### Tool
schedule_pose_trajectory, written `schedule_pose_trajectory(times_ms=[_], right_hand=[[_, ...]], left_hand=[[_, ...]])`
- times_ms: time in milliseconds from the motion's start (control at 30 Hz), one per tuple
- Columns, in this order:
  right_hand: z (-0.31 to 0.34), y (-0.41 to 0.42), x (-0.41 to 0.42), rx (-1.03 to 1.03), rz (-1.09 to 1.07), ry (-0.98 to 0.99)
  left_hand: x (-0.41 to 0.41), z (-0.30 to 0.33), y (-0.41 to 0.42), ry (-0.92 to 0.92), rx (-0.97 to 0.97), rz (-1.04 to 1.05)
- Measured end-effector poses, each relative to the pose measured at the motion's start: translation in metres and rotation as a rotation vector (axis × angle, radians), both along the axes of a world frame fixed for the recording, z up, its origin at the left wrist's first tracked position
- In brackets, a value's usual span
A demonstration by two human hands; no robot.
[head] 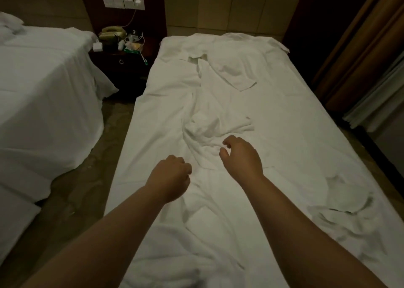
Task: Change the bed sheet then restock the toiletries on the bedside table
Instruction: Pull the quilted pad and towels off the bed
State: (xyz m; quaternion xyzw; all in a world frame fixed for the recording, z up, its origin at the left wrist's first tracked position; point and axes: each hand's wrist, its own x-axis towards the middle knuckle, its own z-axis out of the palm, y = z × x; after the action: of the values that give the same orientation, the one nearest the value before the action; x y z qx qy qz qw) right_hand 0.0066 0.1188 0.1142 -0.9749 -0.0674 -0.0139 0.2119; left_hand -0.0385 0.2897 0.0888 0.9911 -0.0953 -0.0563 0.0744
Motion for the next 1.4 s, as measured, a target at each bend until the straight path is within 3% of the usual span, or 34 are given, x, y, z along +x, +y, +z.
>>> schedule_pose_trajectory(times_ms=[167, 333, 467, 767, 900, 1067, 1400], right_hand=[[-0.03, 0.081, 0.013, -0.024, -0.12, 0.02], [-0.081, 0.167, -0.035, -0.107, -0.3, 0.214], [-0.072, 0.211, -0.05, -0.145, -0.41, 0.276], [-0.018, 0.201, 0.02, -0.165, -0.549, 0.042], [-0.053, 0.223, 0.053, -0.174, -0.577, 0.112], [-0.103, 0.239, 0.118, -0.13, -0.699, 0.213], [-0.169, 0.179, 0.207, 0.007, -1.046, 0.259]], left_hand=[[0.047, -0.021, 0.089, -0.032, -0.063, -0.067], [0.093, -0.036, 0.169, 0.095, -0.073, -0.238], [0.109, -0.034, 0.195, 0.161, -0.019, -0.39], [0.113, -0.04, 0.178, 0.156, 0.052, -0.68], [0.17, -0.042, 0.191, 0.065, -0.066, -0.652], [0.283, -0.052, 0.181, 0.055, -0.073, -0.718], [0.407, -0.129, 0.059, 0.179, 0.008, -0.969]])
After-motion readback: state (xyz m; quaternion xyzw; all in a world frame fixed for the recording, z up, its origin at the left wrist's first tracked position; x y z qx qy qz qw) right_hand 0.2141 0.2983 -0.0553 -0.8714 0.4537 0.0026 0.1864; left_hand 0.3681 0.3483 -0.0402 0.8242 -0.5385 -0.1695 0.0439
